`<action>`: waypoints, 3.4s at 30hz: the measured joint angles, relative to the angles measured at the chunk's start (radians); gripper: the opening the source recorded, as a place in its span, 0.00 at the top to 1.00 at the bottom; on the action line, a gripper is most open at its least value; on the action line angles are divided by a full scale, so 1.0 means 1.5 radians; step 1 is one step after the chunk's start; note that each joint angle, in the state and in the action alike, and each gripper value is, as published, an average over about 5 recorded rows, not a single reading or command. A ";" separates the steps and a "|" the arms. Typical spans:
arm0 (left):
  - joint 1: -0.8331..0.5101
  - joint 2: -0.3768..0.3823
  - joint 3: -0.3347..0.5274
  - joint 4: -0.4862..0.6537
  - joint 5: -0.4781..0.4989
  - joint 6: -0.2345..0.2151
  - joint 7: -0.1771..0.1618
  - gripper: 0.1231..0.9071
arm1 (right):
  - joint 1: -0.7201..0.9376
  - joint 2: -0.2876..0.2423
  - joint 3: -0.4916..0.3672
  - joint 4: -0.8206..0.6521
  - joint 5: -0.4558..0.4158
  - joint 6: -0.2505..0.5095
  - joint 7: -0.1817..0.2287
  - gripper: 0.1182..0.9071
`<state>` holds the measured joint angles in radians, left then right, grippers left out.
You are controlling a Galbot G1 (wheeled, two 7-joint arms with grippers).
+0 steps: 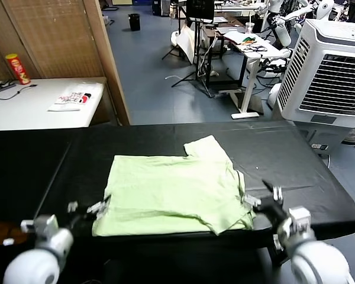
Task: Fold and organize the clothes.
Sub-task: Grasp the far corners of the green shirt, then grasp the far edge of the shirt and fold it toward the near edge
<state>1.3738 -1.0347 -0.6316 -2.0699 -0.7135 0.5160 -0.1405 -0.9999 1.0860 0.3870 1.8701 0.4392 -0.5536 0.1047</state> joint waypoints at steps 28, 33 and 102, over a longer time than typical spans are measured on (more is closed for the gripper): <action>-0.422 -0.010 0.232 0.461 -0.017 0.027 0.018 0.14 | 0.308 0.132 -0.147 -0.439 -0.001 -0.048 -0.016 0.15; -0.423 -0.009 0.233 0.466 -0.024 0.024 0.027 0.31 | 0.308 0.136 -0.147 -0.444 0.001 -0.046 -0.026 0.33; 0.121 0.046 -0.013 0.013 0.081 -0.024 0.051 0.99 | -0.137 -0.125 -0.034 0.113 0.073 -0.091 -0.046 0.87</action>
<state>1.5556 -0.9657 -0.6514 -2.0509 -0.5925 0.4807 -0.0640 -1.2055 0.8988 0.3366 2.0398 0.5494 -0.6904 0.0353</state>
